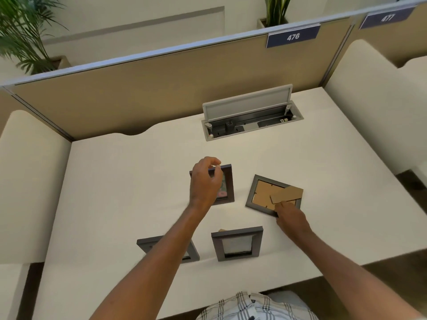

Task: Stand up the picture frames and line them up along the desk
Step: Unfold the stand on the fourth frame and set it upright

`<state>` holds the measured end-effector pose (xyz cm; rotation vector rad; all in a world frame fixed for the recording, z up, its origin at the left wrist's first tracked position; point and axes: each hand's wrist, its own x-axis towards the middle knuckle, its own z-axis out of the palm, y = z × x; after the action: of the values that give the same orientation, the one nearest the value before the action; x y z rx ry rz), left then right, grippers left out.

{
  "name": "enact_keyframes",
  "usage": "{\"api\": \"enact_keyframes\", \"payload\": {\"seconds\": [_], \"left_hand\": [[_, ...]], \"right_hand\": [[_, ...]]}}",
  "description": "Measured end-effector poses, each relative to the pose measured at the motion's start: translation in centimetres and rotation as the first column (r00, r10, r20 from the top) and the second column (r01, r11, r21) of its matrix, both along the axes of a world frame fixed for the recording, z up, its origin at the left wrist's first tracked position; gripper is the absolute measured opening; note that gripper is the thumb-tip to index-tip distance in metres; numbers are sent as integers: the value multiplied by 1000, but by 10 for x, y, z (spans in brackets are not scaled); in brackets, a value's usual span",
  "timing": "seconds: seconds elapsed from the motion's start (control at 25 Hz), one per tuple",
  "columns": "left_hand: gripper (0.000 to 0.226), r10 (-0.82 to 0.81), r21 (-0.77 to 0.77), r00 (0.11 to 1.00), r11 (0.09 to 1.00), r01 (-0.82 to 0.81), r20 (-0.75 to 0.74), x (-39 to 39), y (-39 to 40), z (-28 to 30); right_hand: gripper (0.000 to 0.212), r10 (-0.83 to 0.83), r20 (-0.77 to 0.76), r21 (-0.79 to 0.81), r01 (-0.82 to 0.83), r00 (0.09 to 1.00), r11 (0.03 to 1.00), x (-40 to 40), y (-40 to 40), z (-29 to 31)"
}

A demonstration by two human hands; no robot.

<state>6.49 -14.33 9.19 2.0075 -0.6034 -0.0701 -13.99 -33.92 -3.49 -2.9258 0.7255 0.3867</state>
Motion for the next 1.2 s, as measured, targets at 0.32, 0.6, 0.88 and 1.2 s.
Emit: {"api": "enact_keyframes", "payload": {"seconds": [0.32,0.6,0.88,1.2], "left_hand": [[10,-240,107,946,958,268,-219,-19,-42,4],[41,-213,464,767,689,556,-605,-44,-149,-3],[70,374,436,430,898,51,-821,-116,-200,-56],[57,445,441,271,894,-81,-853,-130,-189,-91]], "right_hand": [[24,-9,80,64,4,997,998,-22,-10,-1],[19,-35,172,130,12,984,991,-62,-62,-9],[51,-526,307,593,273,793,758,-78,-79,-18],[60,-671,81,769,382,737,512,-79,-105,-19]]}}
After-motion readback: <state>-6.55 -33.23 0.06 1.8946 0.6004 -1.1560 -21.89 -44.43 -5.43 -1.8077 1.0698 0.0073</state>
